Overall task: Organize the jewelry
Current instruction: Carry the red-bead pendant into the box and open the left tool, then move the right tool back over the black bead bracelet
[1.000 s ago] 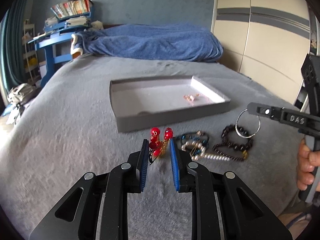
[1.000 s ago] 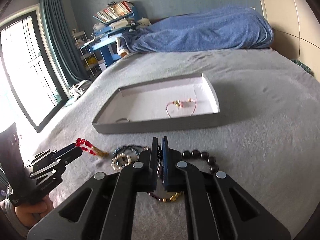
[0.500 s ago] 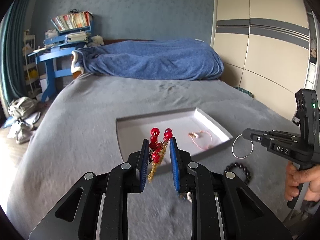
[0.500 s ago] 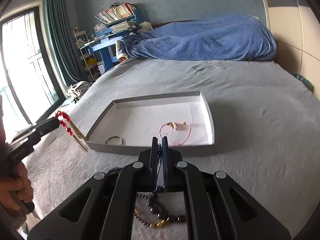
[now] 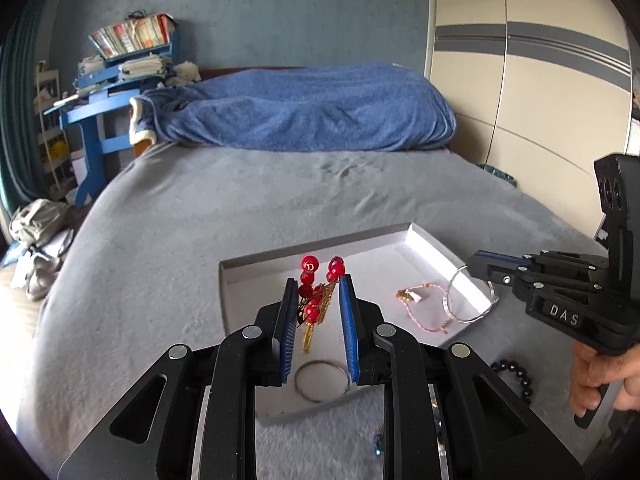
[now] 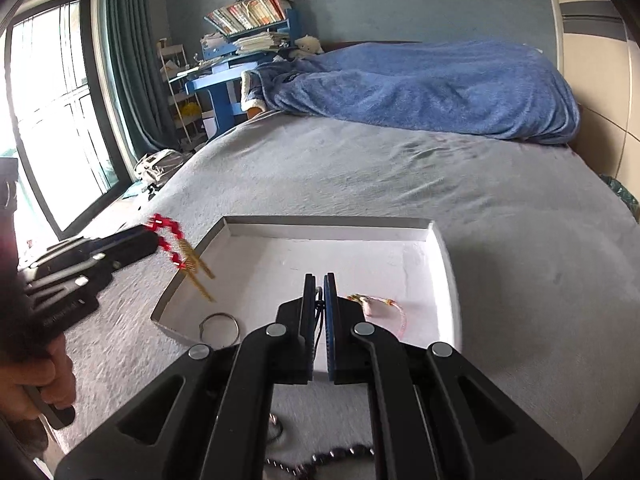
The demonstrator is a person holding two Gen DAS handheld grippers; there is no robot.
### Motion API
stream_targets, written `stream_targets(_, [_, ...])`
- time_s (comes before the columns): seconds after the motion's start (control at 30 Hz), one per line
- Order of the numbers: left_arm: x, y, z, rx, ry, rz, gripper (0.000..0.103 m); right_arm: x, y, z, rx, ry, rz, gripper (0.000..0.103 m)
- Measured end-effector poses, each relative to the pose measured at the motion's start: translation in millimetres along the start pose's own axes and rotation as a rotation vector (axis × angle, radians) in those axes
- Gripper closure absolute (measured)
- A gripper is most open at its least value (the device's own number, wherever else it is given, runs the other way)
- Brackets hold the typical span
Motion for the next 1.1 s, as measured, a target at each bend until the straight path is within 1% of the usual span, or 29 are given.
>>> stream_targets(0.17, [-9.0,30.8,4.0,0.018,0.008,0.046,0.081,-3.4,30.1,10.7,0.021,-0.004,0.041,0.099])
stream_targets(0.23, [-12.8,39.7,6.4,0.021,0.011,0.064,0.085,-6.2,40.3,14.6,0.027,-0.013,0.056,0.099])
stream_targets(0.37, [-17.6,55.0,14.3,0.039,0.016,0.089,0.085,-16.0,58.3,19.1,0.040,-0.011,0.093,0.099])
stream_targets(0.5, [-20.8,63.1,22.3,0.057,0.019,0.108,0.085,-25.5,71.6,19.4,0.034,-0.016,0.124,0.099])
stream_targets(0.63, [-25.4,61.0,30.7,0.066,-0.006,0.115,0.085,-29.7,77.7,16.2,0.045,0.006,0.141,0.099])
stream_targets(0.7, [-27.8,58.7,33.6,0.065,-0.024,0.116,0.082,-31.0,80.7,12.8,0.037,0.016,0.151,0.099])
stream_targets(0.77, [-30.7,53.8,36.4,0.068,-0.040,0.107,0.073,-31.5,81.5,9.1,0.018,0.018,0.159,0.099])
stream_targets(0.87, [-33.5,44.1,37.4,0.065,-0.054,0.084,0.054,-31.5,75.2,1.3,-0.003,0.028,0.151,0.096])
stream_targets(0.9, [-35.1,39.3,36.4,0.059,-0.058,0.077,0.053,-30.8,71.6,-1.7,-0.008,0.033,0.143,0.092])
stream_targets(0.93, [-36.4,36.2,35.5,0.055,-0.061,0.074,0.049,-30.3,67.6,-4.2,-0.010,0.039,0.135,0.089])
stream_targets(0.97, [-37.2,33.5,34.4,0.053,-0.063,0.070,0.042,-28.9,60.1,-7.9,-0.009,0.051,0.117,0.083])
stream_targets(1.0, [-38.1,29.7,33.7,0.053,-0.067,0.063,0.038,-28.5,56.2,-9.9,-0.008,0.057,0.108,0.074])
stream_targets(1.03, [-39.2,24.8,31.8,0.046,-0.072,0.055,0.034,-27.8,50.2,-13.6,-0.010,0.063,0.098,0.071])
stream_targets(1.1, [-42.9,16.2,28.0,0.046,-0.067,0.047,0.031,-26.8,40.2,-18.0,-0.018,0.066,0.082,0.070])
Point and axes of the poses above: each gripper's, at about its wrist camera, not at the fingertips, and y roughly the way its jaws point, z to its left, x to its top, the point moved 9 cm from there along y, roughly the way its jaws point, and after that the axes turned 8 degrees about -y, right-handed, at the moved point
